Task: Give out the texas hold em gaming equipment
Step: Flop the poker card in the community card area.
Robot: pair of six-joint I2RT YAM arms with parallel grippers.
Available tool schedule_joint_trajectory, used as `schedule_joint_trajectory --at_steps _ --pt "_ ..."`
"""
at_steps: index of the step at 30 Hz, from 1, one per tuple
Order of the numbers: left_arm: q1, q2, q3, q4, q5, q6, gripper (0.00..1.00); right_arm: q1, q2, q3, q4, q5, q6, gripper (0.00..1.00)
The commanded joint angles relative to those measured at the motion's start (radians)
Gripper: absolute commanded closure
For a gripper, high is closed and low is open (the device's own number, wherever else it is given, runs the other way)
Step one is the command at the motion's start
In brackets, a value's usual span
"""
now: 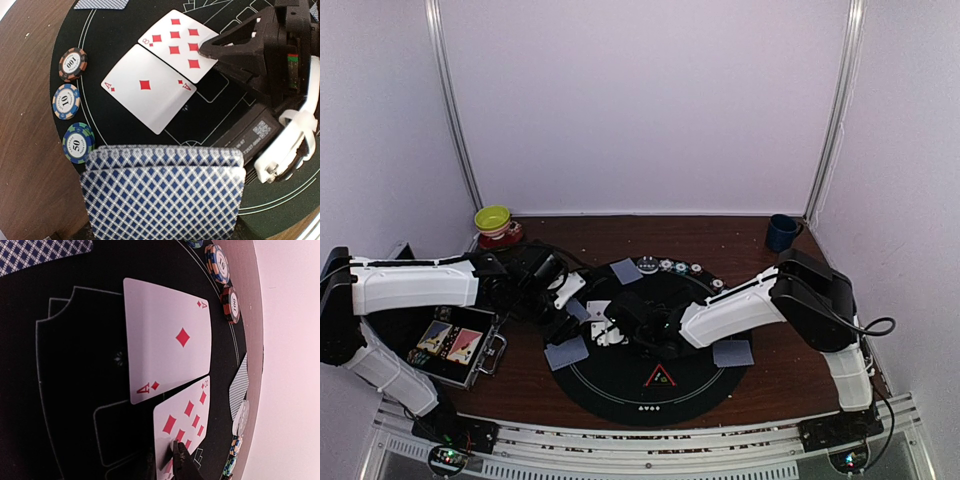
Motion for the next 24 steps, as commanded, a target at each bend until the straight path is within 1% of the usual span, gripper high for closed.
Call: schedule_joint_trajectory --at_steps 1,4,9,14,19,24 --pt "0.009 -0.023 -0.003 0.031 0.000 -0.008 0.35 -0.005 0.012 -0.014 -0.031 -0.021 0.002 0.82" --pt "0.009 -0.023 -0.003 0.031 0.000 -0.008 0.35 -0.003 0.001 -0.022 -0.033 -0.034 0.003 0.75" --pt "0.009 -0.024 -0.003 0.030 -0.001 -0.008 0.35 -0.001 -0.012 -0.025 -0.042 -0.040 0.007 0.72" --pt "0.009 -0.027 -0.006 0.031 -0.002 -0.008 0.35 0.011 -0.037 -0.036 -0.054 -0.052 0.010 0.64" --pt "0.009 -0.028 -0.005 0.031 -0.002 -0.008 0.35 0.020 -0.069 -0.054 -0.061 -0.054 0.014 0.60" --pt "0.009 -0.029 -0.005 0.030 -0.002 -0.008 0.35 0.031 -0.113 -0.068 -0.095 -0.071 0.027 0.51"
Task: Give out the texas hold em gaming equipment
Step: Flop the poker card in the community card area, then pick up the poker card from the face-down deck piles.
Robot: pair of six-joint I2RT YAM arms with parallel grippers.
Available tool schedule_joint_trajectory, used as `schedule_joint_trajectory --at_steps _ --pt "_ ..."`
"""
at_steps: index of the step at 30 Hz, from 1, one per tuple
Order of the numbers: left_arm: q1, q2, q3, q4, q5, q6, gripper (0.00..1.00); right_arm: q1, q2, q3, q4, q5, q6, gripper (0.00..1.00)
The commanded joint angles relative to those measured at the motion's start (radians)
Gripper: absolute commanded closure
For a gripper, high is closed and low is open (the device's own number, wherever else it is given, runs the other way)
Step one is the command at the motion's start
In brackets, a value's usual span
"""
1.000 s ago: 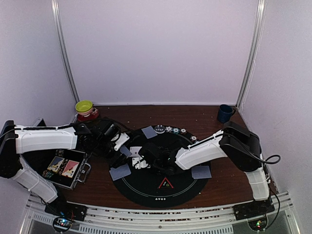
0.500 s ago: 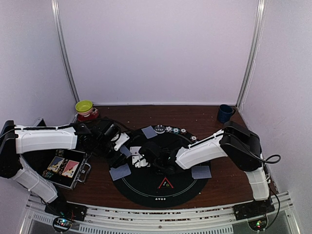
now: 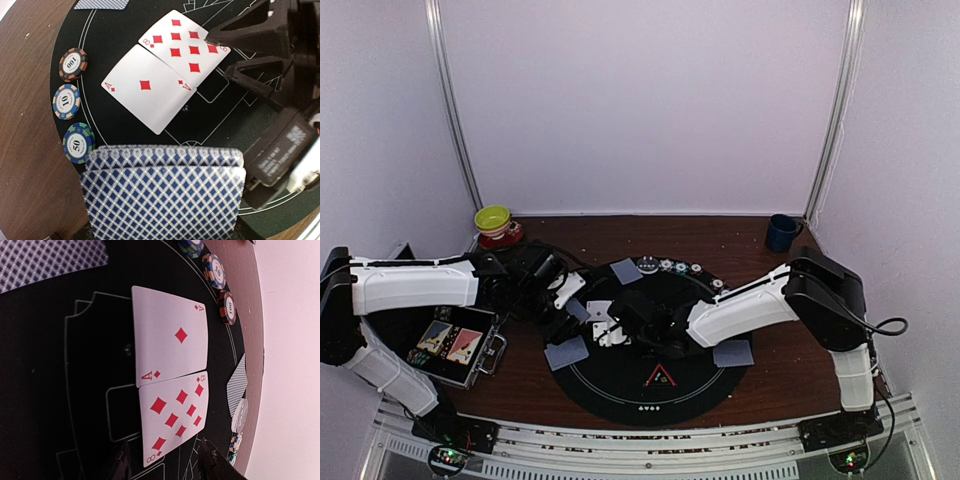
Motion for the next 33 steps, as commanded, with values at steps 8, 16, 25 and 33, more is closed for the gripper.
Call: schedule_joint_trajectory --at_steps 8,16,25,33 --pt "0.009 -0.022 0.001 0.030 0.011 -0.001 0.35 0.026 -0.177 0.011 -0.254 -0.120 0.178 0.20" --pt "0.007 -0.022 0.010 0.031 0.027 0.007 0.35 -0.093 -0.297 0.070 -0.470 -0.417 0.359 0.00" --pt "-0.050 0.008 0.061 0.022 0.042 0.032 0.35 -0.335 -0.281 0.140 -0.529 -0.829 0.582 0.00" --pt "-0.137 0.099 0.165 -0.007 0.042 0.053 0.35 -0.436 -0.176 0.198 -0.476 -1.206 0.800 0.00"
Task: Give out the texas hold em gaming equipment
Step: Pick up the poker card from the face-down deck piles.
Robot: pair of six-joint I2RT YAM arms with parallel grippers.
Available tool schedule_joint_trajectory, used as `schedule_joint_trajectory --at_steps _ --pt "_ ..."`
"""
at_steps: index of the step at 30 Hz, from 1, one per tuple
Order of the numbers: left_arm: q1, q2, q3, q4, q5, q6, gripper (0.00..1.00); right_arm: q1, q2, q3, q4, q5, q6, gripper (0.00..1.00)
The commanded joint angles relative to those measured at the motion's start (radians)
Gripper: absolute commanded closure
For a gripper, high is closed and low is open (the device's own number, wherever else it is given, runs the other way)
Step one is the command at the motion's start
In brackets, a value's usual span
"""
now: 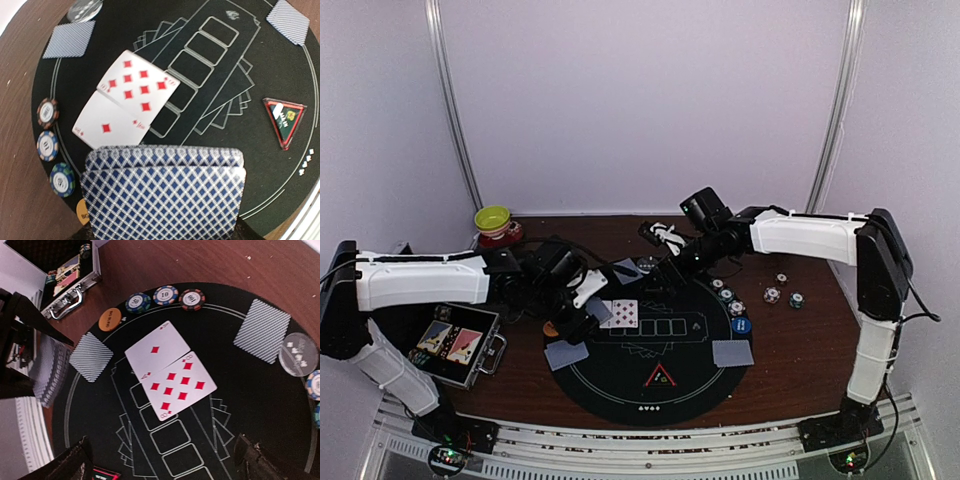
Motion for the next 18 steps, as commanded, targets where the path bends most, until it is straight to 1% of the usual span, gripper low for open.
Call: schedule_joint_trajectory --at_steps 1,5,8,14,18 --pt "-0.047 0.060 0.080 -0.008 0.009 0.026 0.35 -0.014 0.063 0.020 0.029 -0.296 0.170 0.00" --pt "-0.067 0.099 0.118 -0.027 0.000 0.029 0.35 -0.016 0.090 -0.017 0.109 -0.451 0.259 0.01" --pt "-0.068 0.117 0.134 -0.034 -0.006 0.030 0.35 -0.016 0.081 -0.074 0.239 -0.518 0.360 0.05" --pt "-0.074 0.145 0.157 -0.038 -0.002 0.034 0.35 -0.012 0.080 -0.142 0.403 -0.560 0.521 0.12" --pt "-0.079 0.160 0.172 -0.039 -0.001 0.037 0.35 0.001 0.112 -0.139 0.416 -0.563 0.556 0.15"
